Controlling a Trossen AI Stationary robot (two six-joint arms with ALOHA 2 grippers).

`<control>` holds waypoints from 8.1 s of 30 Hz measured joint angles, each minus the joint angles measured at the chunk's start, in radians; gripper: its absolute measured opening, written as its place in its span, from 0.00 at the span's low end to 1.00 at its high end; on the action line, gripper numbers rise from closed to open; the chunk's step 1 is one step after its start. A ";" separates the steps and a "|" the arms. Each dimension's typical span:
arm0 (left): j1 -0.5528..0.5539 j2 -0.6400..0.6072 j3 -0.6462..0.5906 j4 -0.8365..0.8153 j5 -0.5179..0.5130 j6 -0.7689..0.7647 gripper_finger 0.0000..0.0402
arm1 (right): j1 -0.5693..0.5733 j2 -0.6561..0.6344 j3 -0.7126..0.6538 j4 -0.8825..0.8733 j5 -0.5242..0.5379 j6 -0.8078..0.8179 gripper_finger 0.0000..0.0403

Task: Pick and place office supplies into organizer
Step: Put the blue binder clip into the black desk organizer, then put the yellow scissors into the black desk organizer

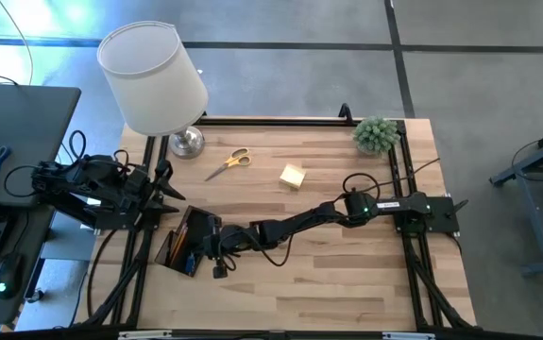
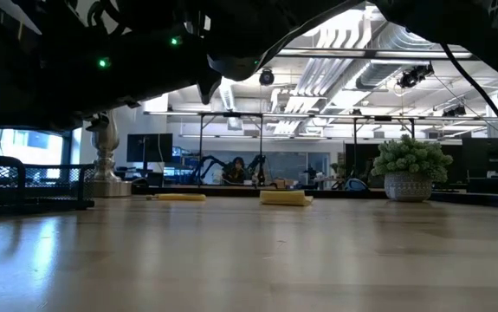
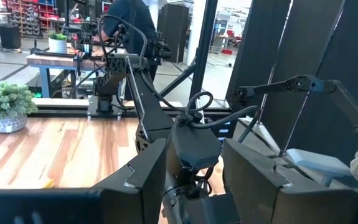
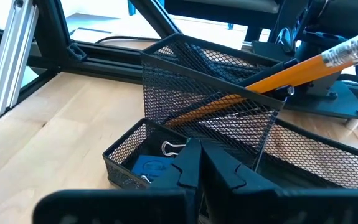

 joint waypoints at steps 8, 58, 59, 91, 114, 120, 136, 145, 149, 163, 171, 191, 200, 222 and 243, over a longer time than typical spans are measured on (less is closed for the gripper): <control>0.000 0.000 0.000 -0.009 0.000 -0.003 0.36 | 0.000 0.000 0.000 0.000 0.001 -0.009 0.01; 0.001 0.518 0.044 -0.100 -0.519 -0.131 0.36 | 0.126 -0.850 -0.962 -0.265 0.515 0.331 0.16; 0.002 0.538 0.045 -0.083 -0.545 -0.129 0.36 | 0.132 -0.868 -0.987 -0.241 0.528 0.321 0.16; 0.630 1.247 0.362 -0.342 -0.176 0.092 0.36 | 0.171 -0.905 -1.345 0.444 0.491 0.076 0.15; 0.767 1.443 0.362 -0.186 -0.185 0.106 0.36 | 0.171 -0.905 -1.345 0.449 0.435 0.076 0.15; 0.772 1.443 0.362 -0.181 -0.187 0.107 0.36 | 0.171 -0.905 -1.345 0.449 0.425 0.078 0.15; 0.793 1.498 0.364 -0.165 -0.120 0.135 0.36 | 0.171 -0.905 -1.345 0.448 0.409 0.103 0.15; 0.792 1.500 0.363 -0.160 -0.120 0.162 0.19 | 0.171 -0.905 -1.345 0.449 0.427 0.106 0.15; 0.792 1.500 0.362 -0.159 -0.121 0.170 0.08 | 0.171 -0.905 -1.345 0.448 0.430 0.128 0.15; 0.792 1.457 0.357 -0.162 -0.022 0.244 0.10 | 0.170 -0.905 -1.345 0.484 0.435 0.230 0.15; 0.791 1.364 0.358 -0.166 0.115 0.271 0.08 | 0.170 -0.905 -1.344 0.471 0.495 0.289 0.15; 0.725 1.058 0.361 -0.174 0.727 0.311 0.12 | 0.162 -1.040 -1.344 0.495 0.582 -0.049 0.15; 0.525 1.020 0.361 -0.172 0.722 0.236 0.12 | 0.098 -1.167 -1.307 0.555 0.363 -0.424 0.28; 0.370 0.906 0.361 -0.175 0.666 0.130 0.12 | 0.117 -0.972 -0.844 -0.084 0.365 -0.395 0.35; 0.373 0.906 0.361 -0.196 0.657 0.139 0.20 | 0.103 -0.971 -0.847 -0.084 0.307 -0.387 0.04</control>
